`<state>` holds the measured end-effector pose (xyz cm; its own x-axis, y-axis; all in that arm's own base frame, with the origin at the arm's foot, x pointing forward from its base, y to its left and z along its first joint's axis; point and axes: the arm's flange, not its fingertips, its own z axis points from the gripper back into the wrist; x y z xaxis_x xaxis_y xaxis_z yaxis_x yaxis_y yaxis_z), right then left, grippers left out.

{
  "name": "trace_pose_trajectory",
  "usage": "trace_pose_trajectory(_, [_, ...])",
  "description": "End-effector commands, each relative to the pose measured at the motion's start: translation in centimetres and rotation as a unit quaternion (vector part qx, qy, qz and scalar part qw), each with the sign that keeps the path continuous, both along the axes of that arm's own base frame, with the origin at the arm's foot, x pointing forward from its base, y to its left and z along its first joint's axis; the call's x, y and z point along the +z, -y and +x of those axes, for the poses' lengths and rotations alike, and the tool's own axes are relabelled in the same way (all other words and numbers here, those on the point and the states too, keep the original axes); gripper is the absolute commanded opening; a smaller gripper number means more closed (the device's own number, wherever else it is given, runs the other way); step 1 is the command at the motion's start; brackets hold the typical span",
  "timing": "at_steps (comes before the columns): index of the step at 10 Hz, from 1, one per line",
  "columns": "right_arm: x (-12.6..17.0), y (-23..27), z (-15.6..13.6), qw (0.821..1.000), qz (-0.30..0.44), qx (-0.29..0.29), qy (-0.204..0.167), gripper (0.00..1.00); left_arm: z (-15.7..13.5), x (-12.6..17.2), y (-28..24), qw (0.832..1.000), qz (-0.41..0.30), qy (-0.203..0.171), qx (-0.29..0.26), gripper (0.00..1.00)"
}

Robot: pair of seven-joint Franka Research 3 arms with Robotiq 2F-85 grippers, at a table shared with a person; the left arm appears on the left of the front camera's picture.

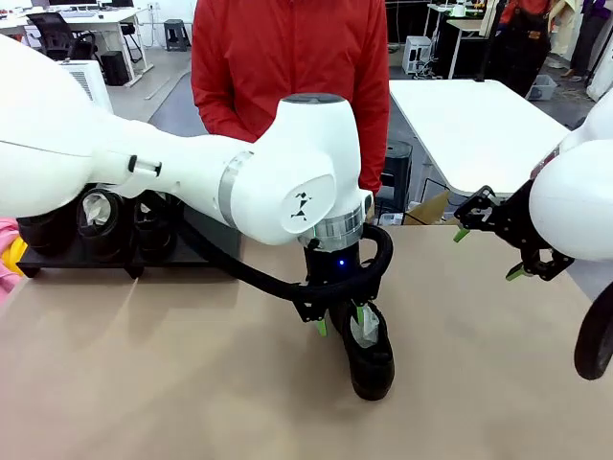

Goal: Organize the shoes by placing them on the stand.
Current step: Place the Shoe from the middle of the table onto the Shoes Stand.

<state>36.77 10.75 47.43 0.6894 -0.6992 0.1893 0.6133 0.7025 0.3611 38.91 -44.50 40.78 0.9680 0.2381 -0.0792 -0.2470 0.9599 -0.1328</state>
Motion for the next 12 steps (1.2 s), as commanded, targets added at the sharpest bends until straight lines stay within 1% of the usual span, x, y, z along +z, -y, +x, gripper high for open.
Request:
trace_pose_trajectory(1, [0.0, 0.2, 0.2, 1.000, 0.003, 0.013, 0.005, 1.00, 0.5, -0.9, 1.3, 1.000, 0.019, 0.024, 0.006, 0.61])
trace_pose_trajectory(2, [0.0, 0.2, 0.2, 1.000, 0.003, 0.013, 0.005, 1.00, 0.6, -1.5, 1.7, 0.999, 0.026, 0.025, 0.004, 0.61])
trace_pose_trajectory(4, [0.0, 0.2, 0.2, 1.000, 0.003, 0.013, 0.005, 1.00, 0.6, -2.7, 2.3, 1.000, 0.025, 0.003, -0.014, 0.61])
trace_pose_trajectory(6, [0.0, 0.2, 0.2, 1.000, 0.003, 0.013, 0.005, 1.00, 0.4, -3.6, 2.7, 0.999, 0.035, -0.008, -0.029, 0.61])
trace_pose_trajectory(8, [0.0, 0.2, 0.2, 1.000, 0.003, 0.013, 0.005, 1.00, 0.1, -4.4, 3.0, 0.998, 0.028, -0.018, -0.047, 0.61])
trace_pose_trajectory(9, [0.0, 0.2, 0.2, 1.000, 0.003, 0.013, 0.005, 1.00, 0.1, -4.4, 2.9, 0.998, 0.033, -0.014, -0.053, 0.44])
trace_pose_trajectory(11, [0.0, 0.2, 0.2, 1.000, 0.003, 0.013, 0.005, 1.00, 0.2, -4.9, 2.8, 0.997, 0.040, -0.022, -0.054, 0.07])
trace_pose_trajectory(12, [0.0, 0.2, 0.2, 1.000, 0.003, 0.013, 0.005, 1.00, 0.3, -5.0, 2.8, 0.997, 0.041, -0.021, -0.054, 0.00])
